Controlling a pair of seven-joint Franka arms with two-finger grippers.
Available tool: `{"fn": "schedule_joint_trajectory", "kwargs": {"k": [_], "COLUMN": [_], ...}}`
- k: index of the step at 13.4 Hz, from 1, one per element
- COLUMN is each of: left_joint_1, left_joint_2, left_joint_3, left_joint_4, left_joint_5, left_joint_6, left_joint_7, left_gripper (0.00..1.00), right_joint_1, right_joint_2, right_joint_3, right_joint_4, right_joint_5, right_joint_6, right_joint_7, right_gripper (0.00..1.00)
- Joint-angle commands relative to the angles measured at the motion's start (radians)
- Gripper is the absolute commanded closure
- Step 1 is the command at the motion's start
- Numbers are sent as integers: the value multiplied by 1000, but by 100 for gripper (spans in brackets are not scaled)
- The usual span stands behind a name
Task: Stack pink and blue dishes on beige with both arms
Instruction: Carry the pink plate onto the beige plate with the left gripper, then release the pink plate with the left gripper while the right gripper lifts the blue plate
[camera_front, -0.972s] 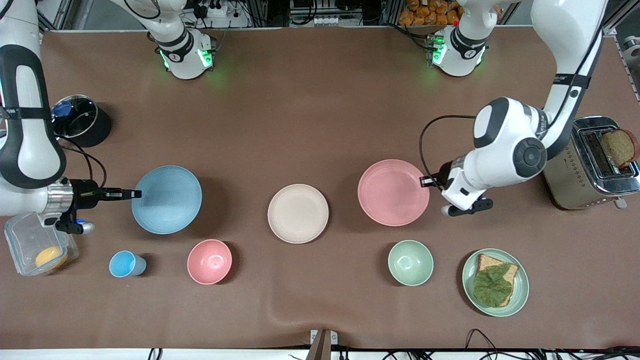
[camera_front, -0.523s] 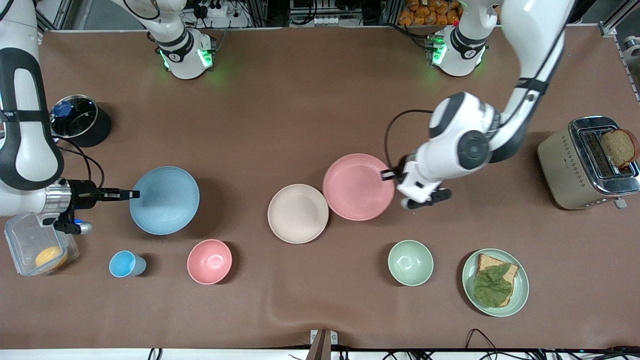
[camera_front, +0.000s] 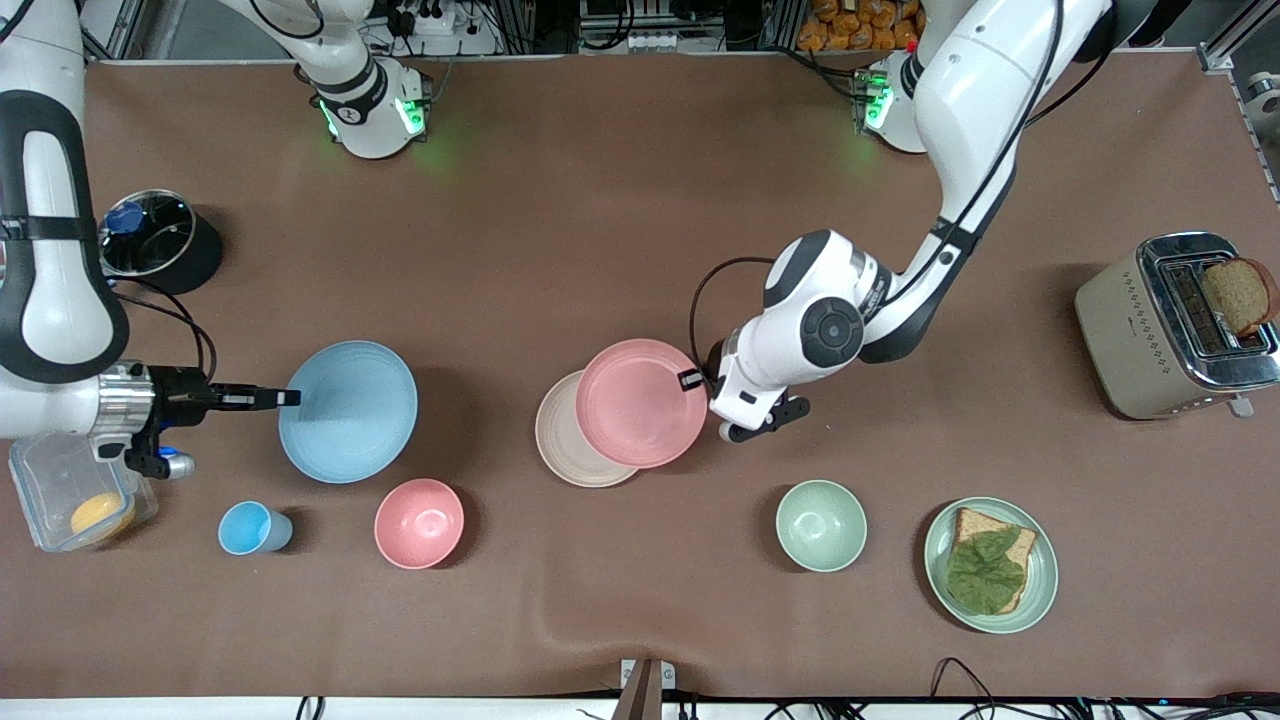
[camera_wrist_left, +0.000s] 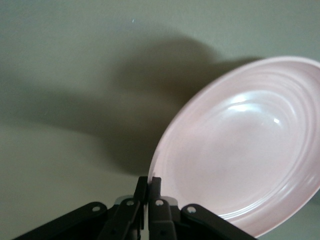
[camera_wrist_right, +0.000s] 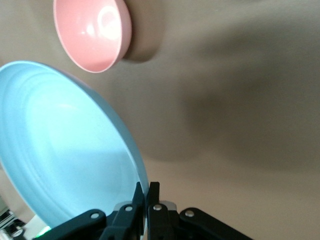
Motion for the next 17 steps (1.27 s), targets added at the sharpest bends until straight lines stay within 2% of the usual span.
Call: {"fn": "schedule_joint_trajectory", "kwargs": {"k": [1, 3, 7, 11, 17], "left_joint_1": [-72, -103, -132, -148, -175], "left_joint_2": [70, 118, 161, 190, 198], "left_joint_3": [37, 37, 37, 37, 73], "left_joint_4": [80, 122, 128, 139, 134], "left_joint_5": [-12, -12, -14, -12, -12], "left_joint_6": [48, 89, 166, 197, 195], "left_joint_7": [-39, -79, -107, -110, -113], "left_gripper": [100, 100, 100, 100, 100], "right_joint_1": [3, 13, 45, 106, 149], "right_joint_2": [20, 20, 17, 16, 17], "right_joint_3": [-2, 0, 1, 1, -2], "right_joint_4": [66, 79, 96, 113, 96], "right_joint_5": [40, 49, 128, 160, 154], "right_joint_6": [-47, -64, -67, -63, -50], "right_joint_7": [72, 150, 320, 498, 517], "right_gripper": [100, 100, 100, 100, 100]}}
